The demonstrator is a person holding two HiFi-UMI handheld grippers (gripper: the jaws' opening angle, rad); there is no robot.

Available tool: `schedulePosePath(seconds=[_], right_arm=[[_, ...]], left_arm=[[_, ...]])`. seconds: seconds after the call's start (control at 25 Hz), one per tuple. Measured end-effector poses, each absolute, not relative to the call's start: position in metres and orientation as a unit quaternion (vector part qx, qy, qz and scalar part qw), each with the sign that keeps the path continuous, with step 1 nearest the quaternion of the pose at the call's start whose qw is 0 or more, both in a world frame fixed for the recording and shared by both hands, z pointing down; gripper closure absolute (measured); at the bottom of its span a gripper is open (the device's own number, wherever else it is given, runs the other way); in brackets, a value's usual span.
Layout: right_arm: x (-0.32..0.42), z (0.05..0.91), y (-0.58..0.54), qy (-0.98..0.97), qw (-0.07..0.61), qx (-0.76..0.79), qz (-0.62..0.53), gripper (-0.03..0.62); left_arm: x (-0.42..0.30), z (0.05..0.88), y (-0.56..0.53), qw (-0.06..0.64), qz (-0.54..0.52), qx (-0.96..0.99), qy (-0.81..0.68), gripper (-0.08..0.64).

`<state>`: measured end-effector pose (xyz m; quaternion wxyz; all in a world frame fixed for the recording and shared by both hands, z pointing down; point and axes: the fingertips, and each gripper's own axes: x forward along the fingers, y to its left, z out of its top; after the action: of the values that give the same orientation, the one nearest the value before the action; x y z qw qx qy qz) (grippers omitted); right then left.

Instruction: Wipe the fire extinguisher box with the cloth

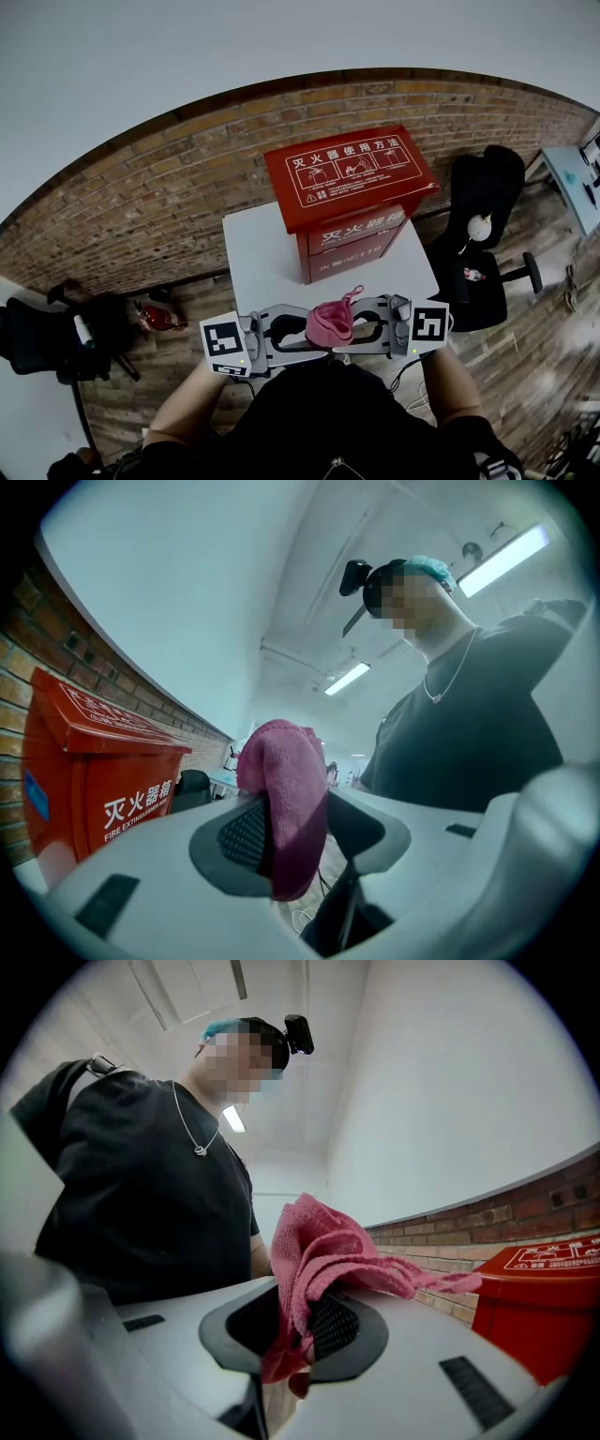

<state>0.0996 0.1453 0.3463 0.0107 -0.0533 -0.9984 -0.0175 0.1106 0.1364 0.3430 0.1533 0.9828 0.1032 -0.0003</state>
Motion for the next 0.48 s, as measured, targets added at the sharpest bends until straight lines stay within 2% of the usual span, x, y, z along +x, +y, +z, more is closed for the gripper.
schedulePosePath(seconds=[0.48], right_arm=[[0.1016, 0.3503, 0.1407, -0.997, -0.008, -0.073, 0.033, 0.518]], left_arm=[[0.1052, 0.3434, 0.1322, 0.142, -0.007, 0.987, 0.07, 0.414]])
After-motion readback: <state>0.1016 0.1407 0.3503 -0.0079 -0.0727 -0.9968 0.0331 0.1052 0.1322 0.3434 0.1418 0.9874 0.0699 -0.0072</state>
